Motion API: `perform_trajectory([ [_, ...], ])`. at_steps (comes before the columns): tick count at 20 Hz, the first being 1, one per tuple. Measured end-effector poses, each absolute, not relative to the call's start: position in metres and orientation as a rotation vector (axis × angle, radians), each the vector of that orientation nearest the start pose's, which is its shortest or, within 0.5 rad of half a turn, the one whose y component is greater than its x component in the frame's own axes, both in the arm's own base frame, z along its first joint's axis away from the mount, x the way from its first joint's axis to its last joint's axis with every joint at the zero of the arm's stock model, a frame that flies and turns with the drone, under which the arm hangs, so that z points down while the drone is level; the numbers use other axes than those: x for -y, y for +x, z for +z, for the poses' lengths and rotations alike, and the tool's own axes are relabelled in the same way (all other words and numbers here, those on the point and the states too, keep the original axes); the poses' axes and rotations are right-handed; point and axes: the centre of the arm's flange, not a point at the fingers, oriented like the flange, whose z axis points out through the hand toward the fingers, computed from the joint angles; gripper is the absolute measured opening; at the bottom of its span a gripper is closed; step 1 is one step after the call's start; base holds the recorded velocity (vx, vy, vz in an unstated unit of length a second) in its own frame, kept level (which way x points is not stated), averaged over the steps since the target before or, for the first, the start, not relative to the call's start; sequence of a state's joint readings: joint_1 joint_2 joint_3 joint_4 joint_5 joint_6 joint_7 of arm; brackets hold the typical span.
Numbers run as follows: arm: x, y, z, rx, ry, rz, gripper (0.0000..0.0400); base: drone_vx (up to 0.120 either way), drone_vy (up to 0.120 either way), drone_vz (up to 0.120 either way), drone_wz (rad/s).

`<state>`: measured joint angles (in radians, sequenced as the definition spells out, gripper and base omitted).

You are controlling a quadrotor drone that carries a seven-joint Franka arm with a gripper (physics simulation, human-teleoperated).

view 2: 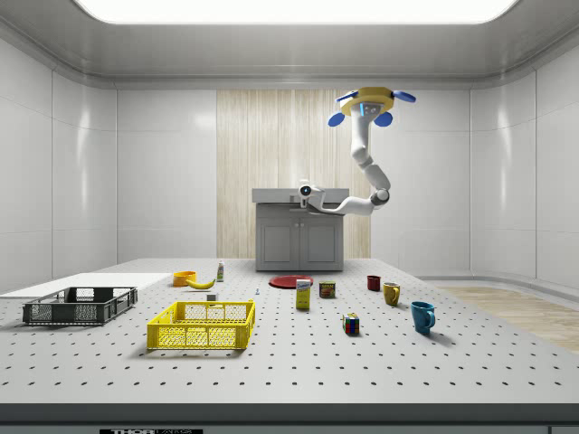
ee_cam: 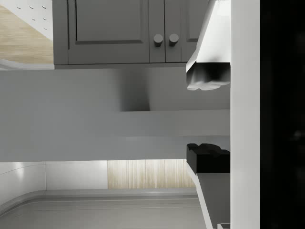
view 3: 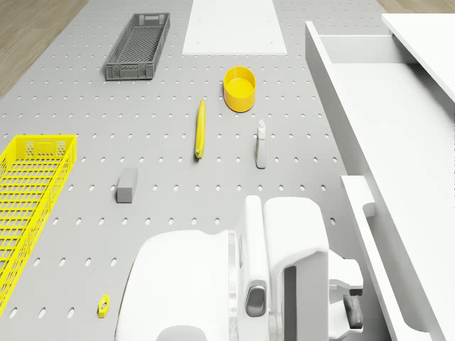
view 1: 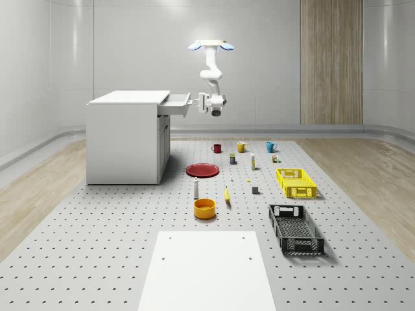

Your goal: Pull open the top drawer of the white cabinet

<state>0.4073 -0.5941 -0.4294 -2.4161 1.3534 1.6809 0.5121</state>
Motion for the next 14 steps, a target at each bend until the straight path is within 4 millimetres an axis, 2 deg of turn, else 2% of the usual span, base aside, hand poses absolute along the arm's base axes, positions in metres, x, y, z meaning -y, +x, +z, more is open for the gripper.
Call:
perform_trajectory([
  [2,-0.0514,0.3835,0.5785,-0.621,-1.484,0.621,0.0244,0.0,0.0,0.0,0.0],
  [5,-0.0481,0.3839,0.5772,-0.616,-1.484,0.617,0.0276,0.0,0.0,0.0,0.0],
  [14,-0.0451,0.3842,0.5759,-0.611,-1.484,0.613,0.0301,0.0,0.0,0.0,0.0],
])
